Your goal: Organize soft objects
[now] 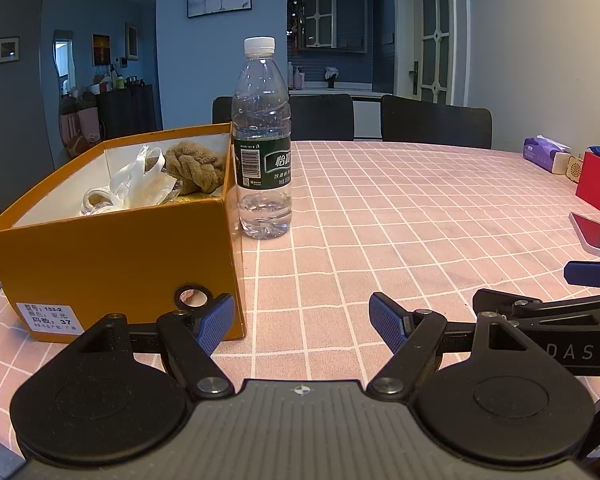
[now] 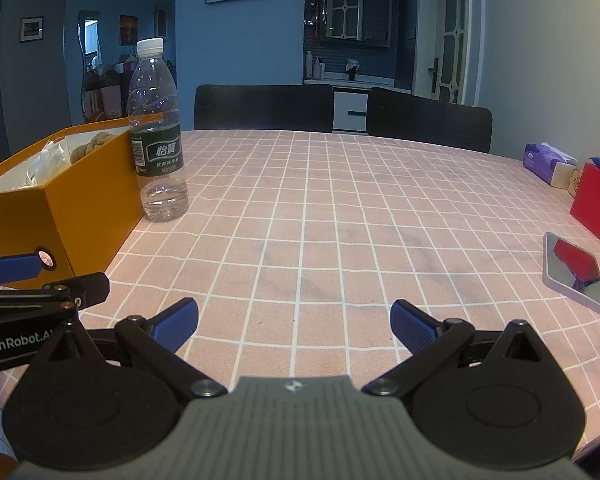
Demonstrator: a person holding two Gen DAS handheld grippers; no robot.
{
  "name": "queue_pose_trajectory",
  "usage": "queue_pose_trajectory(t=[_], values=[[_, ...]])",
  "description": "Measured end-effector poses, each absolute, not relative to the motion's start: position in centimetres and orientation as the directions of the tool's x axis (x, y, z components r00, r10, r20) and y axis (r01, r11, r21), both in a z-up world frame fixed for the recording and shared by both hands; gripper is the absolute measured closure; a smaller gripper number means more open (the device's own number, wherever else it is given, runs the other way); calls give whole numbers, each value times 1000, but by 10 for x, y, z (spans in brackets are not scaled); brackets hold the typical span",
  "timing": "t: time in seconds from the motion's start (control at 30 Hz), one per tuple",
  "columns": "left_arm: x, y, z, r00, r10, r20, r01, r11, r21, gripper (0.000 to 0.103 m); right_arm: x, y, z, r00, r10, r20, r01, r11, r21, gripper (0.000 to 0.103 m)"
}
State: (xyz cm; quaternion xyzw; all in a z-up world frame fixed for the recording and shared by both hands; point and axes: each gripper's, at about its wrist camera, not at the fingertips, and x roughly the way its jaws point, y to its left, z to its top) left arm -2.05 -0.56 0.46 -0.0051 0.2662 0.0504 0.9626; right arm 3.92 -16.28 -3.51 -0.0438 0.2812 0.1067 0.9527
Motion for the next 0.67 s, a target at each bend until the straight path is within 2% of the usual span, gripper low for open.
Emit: queue_pose_trajectory(t=[0.67], values=[[-20,-5,3,854,89,-513,-89,996,25,14,41,-164,-38,815,173,-553,-220,975,-19,3]])
